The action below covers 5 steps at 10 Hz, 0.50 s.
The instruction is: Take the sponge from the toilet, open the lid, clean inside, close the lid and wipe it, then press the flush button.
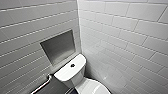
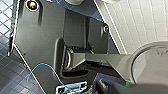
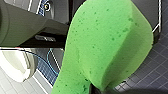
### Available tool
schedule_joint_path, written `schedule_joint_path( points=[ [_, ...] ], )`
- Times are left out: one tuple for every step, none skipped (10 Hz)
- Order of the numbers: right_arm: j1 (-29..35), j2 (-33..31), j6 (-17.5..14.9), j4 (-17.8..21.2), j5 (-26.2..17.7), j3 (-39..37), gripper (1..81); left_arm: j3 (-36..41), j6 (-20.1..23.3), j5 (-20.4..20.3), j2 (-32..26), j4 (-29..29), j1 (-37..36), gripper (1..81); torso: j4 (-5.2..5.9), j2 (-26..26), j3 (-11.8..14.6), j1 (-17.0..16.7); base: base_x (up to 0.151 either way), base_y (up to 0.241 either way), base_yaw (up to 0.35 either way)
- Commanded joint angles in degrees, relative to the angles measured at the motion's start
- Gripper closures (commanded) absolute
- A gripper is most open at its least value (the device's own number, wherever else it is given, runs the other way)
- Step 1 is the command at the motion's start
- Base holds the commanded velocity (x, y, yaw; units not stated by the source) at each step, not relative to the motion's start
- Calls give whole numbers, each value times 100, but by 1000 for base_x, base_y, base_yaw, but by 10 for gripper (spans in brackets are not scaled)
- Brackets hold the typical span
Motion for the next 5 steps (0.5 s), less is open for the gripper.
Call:
schedule_joint_path(
  points=[
    [-79, -62, 0, -8, -448, 46, 811, -541, 130, 281, 507, 198, 369, 811, 0, 0, 393, 0, 0, 0, 0],
    [-88, -9, -8, -16, -448, -23, 811, -862, 130, 281, 690, 215, 388, 811, 0, -4, 558, -4, 0, 0, 0],
    [-96, 44, -8, -17, -448, -95, 811, -1112, 130, 281, 832, 268, 440, 811, 0, -6, 717, -6, 0, 0, 0],
    [-105, 114, -8, -17, -448, -217, 811, -1504, 122, 281, 1042, 268, 467, 811, 0, -9, 879, -9, 0, 0, 0],
    [-114, 184, -8, -17, -457, -331, 811, -1857, 122, 290, 1236, 268, 511, 811, 0, -13, 782, -13, 0, 0, 0]
  ],
)
